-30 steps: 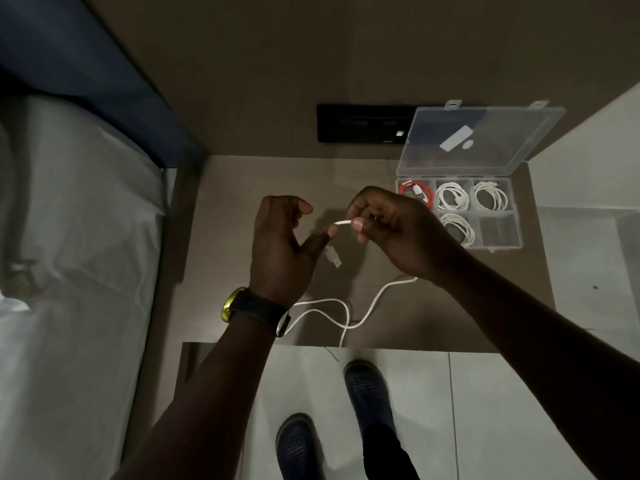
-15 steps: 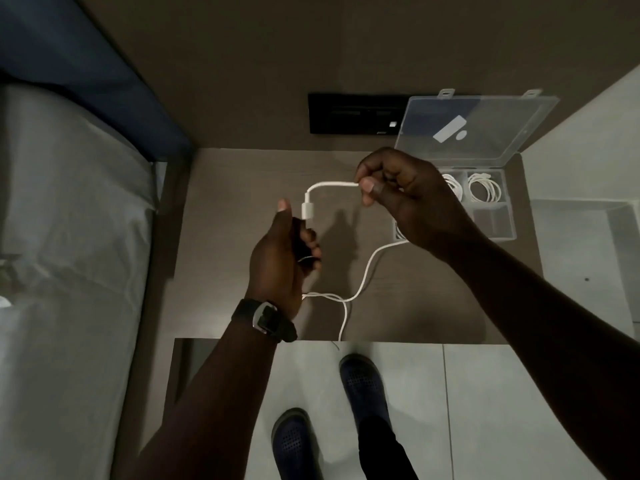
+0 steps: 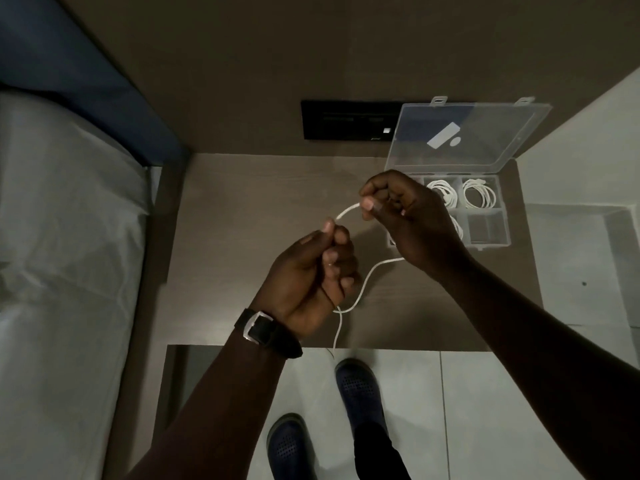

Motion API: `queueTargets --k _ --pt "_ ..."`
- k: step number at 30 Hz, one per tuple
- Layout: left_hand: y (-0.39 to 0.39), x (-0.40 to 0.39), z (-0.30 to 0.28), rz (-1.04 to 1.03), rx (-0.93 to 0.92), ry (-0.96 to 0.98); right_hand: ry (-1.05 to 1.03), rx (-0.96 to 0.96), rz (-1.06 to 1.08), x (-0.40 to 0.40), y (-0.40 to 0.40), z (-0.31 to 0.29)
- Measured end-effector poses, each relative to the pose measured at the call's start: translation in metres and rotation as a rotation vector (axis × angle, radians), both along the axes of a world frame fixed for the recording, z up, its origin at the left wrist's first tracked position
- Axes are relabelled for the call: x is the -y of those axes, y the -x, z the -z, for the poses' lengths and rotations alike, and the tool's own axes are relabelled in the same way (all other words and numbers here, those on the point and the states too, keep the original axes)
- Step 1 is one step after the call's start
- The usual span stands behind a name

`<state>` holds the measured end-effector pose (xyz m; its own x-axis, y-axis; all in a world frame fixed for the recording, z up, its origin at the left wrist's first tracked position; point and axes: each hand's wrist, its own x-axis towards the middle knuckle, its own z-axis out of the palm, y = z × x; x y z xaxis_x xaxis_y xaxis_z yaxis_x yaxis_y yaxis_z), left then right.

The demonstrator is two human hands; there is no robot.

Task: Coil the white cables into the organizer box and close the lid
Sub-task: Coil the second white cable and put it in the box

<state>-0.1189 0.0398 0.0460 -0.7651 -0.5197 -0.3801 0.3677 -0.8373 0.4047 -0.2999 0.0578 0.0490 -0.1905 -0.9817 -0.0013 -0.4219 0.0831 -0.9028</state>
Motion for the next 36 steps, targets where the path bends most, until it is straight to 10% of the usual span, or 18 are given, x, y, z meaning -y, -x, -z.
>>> queueTargets --k 6,12,18,22,27,31,36 --pt "-0.012 0.04 0.007 -0.438 -0.072 -0.019 -0.24 -0.095 -0.412 -0.055 -0.025 0.019" --pt "0.012 0.007 0.018 0.047 0.592 0.613 0.023 -0.4 -0.373 -0.023 0.0 -0.017" --pt "0.017 0.003 0.002 0.093 0.104 -0.083 0.033 -0.247 -0.057 -0.001 0.018 0.009" --pt "0.016 0.014 -0.008 -0.083 -0.239 -0.184 -0.135 -0.083 -0.151 -0.035 -0.008 0.036" --pt "0.002 0.039 0.005 -0.342 0.142 0.208 -0.252 -0.125 -0.512 -0.074 -0.029 0.005" --pt "0.007 0.018 0.011 -0.022 0.491 0.641 -0.028 -0.381 -0.336 -0.045 -0.001 -0.021" --pt "0.02 0.001 -0.002 0.105 0.343 0.283 0.095 -0.426 -0.113 -0.003 0.021 -0.018"
